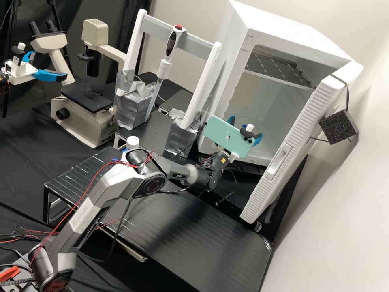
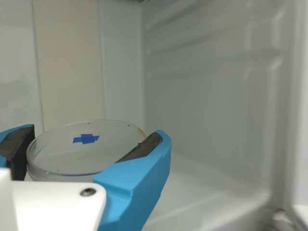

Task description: Move the petri dish to the incubator

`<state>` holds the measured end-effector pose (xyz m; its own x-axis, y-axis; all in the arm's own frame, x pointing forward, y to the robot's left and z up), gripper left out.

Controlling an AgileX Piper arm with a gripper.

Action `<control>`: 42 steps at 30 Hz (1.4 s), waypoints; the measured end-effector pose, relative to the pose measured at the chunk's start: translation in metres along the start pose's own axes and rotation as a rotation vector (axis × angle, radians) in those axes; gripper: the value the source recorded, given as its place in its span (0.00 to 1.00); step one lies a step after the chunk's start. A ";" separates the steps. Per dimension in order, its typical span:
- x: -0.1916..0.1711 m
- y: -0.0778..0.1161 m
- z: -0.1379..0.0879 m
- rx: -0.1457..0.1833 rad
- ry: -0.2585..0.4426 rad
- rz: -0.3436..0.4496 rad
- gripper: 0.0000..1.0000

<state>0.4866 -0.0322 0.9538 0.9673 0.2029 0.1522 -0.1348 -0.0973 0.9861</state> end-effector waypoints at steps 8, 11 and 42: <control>0.005 -0.009 0.013 0.001 -0.053 -0.030 0.00; 0.005 -0.012 0.017 0.002 -0.062 -0.038 0.00; -0.004 -0.021 0.026 -0.010 -0.090 -0.066 1.00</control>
<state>0.4908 -0.0564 0.9308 0.9895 0.1199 0.0812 -0.0723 -0.0767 0.9944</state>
